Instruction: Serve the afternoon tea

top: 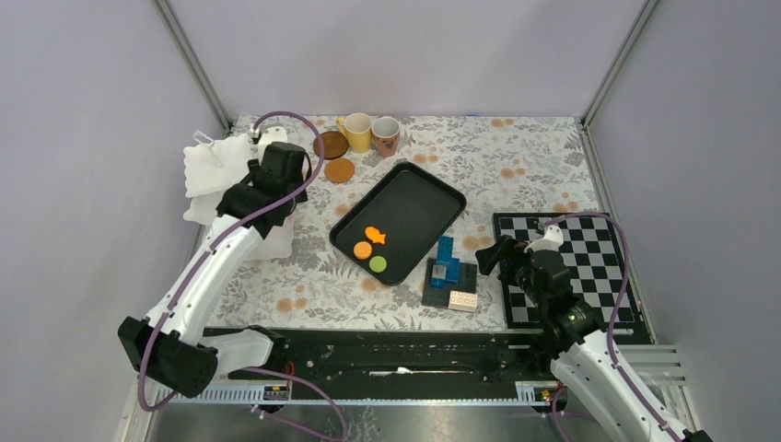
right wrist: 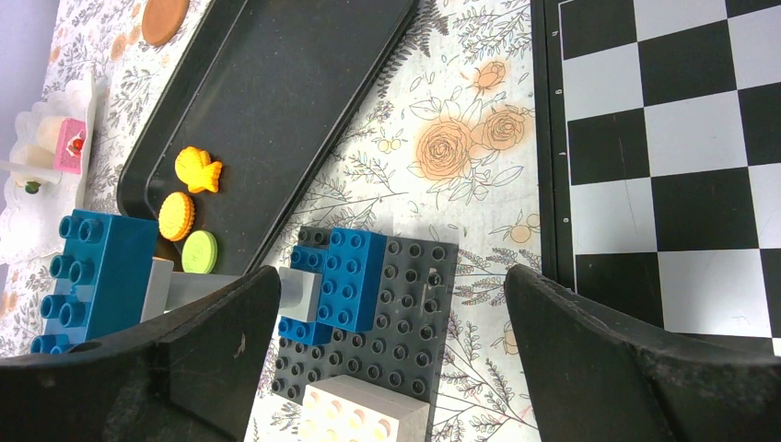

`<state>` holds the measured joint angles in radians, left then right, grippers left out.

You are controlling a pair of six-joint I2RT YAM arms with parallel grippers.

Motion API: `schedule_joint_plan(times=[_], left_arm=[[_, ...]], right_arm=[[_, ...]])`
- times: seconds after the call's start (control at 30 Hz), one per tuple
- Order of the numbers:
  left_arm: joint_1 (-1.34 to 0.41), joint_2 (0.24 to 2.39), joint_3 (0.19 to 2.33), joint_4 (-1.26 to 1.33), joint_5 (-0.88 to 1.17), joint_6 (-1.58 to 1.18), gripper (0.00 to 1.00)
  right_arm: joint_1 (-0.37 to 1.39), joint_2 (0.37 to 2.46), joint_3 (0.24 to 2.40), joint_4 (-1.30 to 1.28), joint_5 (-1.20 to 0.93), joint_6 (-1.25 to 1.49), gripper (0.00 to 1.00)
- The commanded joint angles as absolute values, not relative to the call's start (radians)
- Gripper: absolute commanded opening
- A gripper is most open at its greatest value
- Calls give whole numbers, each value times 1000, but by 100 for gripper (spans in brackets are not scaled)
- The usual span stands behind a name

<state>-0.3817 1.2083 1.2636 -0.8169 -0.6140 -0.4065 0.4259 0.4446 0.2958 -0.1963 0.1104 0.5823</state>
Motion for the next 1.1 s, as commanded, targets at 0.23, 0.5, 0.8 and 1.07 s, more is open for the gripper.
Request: schedule_joint_plan(times=[0.23,0.5,0.8,1.07], left_arm=[[-639,1193,1256,-810,-258,-511,55],[-724,1157,1127,-915,-147,-831,54],[-741,1142,1026,-877,-89,-1016,56],[-746,1186,1004,-737,-125,-1036,54]], right_arm=[[433,451,294,-156,102,571,98],[433,446,293,-156,100,570,98],[433,420,285,-157,99,573,98],[433,420,285,-157,95,574,98]])
